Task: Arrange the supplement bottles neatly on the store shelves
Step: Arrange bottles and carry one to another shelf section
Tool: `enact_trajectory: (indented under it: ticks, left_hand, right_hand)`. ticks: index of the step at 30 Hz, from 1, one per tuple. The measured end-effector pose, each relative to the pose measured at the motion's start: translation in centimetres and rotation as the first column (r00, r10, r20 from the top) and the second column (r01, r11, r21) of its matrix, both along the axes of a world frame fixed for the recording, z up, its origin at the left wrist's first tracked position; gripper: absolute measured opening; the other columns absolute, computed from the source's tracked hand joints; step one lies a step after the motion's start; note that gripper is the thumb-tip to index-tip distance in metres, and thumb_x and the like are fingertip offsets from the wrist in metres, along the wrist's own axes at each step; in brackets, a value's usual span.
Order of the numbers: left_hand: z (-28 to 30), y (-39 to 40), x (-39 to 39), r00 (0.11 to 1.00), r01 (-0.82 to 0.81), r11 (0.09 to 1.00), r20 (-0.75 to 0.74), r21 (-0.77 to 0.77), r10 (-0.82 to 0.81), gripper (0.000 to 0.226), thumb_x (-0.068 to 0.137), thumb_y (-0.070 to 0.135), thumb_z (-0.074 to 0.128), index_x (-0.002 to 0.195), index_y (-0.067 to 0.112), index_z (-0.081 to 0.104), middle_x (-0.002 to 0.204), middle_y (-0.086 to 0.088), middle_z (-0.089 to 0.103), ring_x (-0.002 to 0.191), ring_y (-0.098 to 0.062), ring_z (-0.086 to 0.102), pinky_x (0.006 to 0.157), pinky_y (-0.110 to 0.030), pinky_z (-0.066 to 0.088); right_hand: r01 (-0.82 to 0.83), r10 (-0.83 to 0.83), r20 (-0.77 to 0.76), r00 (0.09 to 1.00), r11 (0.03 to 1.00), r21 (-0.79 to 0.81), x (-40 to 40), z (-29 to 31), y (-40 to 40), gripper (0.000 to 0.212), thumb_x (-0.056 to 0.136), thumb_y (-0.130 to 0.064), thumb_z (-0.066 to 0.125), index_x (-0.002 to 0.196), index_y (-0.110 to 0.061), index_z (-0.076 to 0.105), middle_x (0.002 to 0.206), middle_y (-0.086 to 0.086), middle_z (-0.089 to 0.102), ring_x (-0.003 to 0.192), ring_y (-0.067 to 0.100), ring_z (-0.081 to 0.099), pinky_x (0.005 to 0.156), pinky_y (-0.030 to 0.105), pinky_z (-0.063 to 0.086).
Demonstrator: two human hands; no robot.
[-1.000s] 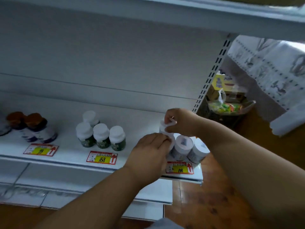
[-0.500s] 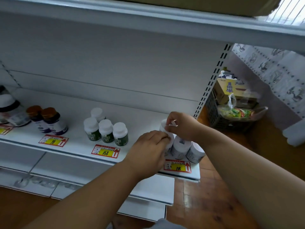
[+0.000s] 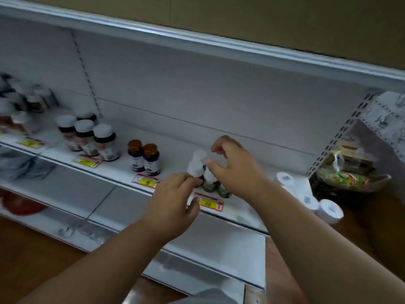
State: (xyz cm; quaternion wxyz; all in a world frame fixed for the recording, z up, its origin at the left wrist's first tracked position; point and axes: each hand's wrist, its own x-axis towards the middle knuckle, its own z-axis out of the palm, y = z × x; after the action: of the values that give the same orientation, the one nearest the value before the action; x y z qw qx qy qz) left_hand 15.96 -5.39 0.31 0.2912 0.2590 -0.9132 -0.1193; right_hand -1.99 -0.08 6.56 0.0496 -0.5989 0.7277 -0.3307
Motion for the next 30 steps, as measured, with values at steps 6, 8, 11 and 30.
enact_trajectory:
  ticks: [6, 8, 11, 30]
  left_hand:
    - [1.5, -6.2, 17.0, 0.955, -0.296, 0.954, 0.019, 0.051, 0.295, 0.035, 0.086, 0.023, 0.066, 0.121, 0.018, 0.061, 0.113, 0.000, 0.060, 0.105, -0.021, 0.054, 0.087, -0.034, 0.045]
    - [2.1, -7.8, 21.9, 0.926, -0.377, 0.924, 0.031, 0.058, 0.376, 0.035, 0.086, 0.024, 0.066, 0.120, 0.020, 0.061, 0.111, 0.002, 0.060, 0.104, -0.019, 0.055, 0.086, -0.033, 0.045]
    - [2.2, -10.3, 27.9, 0.865, -0.501, 0.861, 0.025, 0.084, 0.501, 0.034, 0.086, 0.027, 0.065, 0.119, 0.023, 0.061, 0.109, 0.007, 0.060, 0.103, -0.013, 0.053, 0.084, -0.026, 0.042]
    - [1.7, -41.7, 44.3, 0.799, -0.602, 0.791, 0.086, 0.112, 0.596, 0.036, 0.088, 0.036, 0.057, 0.122, 0.025, 0.059, 0.113, 0.004, 0.061, 0.105, -0.016, 0.054, 0.087, -0.036, 0.048]
  right_hand:
    - [-0.232, 0.241, 0.088, 0.966, 0.967, -0.104, 16.1, 0.1, -9.4, 0.022, 0.082, -0.036, 0.064, 0.097, -0.037, 0.047, 0.097, -0.018, 0.054, 0.089, -0.001, 0.051, 0.074, 0.018, 0.041]
    - [-0.308, 0.318, 0.092, 0.944, 0.945, -0.108, 20.7, 0.3, -12.2, 0.021, 0.083, -0.040, 0.062, 0.099, -0.036, 0.050, 0.099, -0.015, 0.054, 0.089, 0.000, 0.052, 0.074, 0.021, 0.044]
    - [-0.406, 0.415, 0.103, 0.904, 0.909, -0.096, 26.3, 0.6, -16.1, 0.017, 0.083, -0.040, 0.061, 0.096, -0.037, 0.050, 0.102, -0.016, 0.053, 0.092, 0.001, 0.054, 0.079, 0.029, 0.048]
    - [-0.365, 0.366, 0.213, 0.906, 0.930, -0.046, 43.2, -0.1, -52.4, 0.015, 0.078, -0.044, 0.061, 0.090, -0.037, 0.056, 0.081, -0.013, 0.063, 0.070, -0.002, 0.059, 0.063, 0.026, 0.049]
